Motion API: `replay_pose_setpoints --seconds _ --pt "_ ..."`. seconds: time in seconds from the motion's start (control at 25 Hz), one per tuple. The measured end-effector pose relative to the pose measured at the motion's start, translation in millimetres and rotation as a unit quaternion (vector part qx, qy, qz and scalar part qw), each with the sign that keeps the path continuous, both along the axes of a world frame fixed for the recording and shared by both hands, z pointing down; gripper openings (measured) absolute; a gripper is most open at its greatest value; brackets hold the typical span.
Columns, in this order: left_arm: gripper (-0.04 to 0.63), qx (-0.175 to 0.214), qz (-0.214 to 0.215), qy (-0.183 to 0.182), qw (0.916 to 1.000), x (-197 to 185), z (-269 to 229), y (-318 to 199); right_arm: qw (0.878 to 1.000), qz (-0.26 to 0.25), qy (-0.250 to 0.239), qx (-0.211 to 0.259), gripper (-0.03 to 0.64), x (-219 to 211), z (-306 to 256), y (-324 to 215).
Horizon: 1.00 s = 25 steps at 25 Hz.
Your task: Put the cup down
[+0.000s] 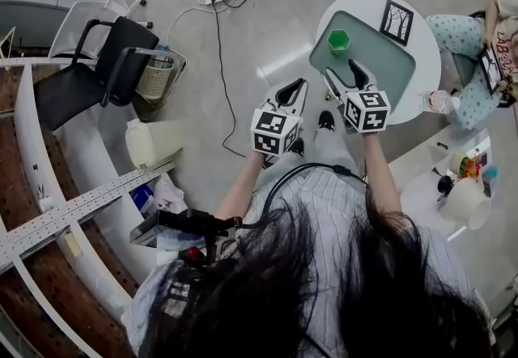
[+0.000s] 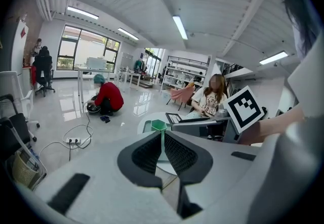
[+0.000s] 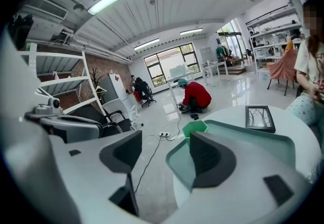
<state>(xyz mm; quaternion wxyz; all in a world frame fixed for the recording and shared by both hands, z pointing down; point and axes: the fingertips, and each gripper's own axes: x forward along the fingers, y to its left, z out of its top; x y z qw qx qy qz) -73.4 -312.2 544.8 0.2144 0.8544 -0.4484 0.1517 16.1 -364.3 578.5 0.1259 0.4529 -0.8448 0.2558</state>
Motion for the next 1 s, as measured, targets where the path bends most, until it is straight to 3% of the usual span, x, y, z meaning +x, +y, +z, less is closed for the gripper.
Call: replay_pose_setpoints --seconds 0.48,1.0 --pt "0.028 0.030 0.009 0.006 0.9995 -30 -23 50 0.999 0.024 -0.040 0.020 0.258 -33 -41 74" --pt "0.028 0.010 0.033 0.008 0.9994 -60 -10 113 0.997 0.056 -0.033 0.033 0.175 -51 -54 148"
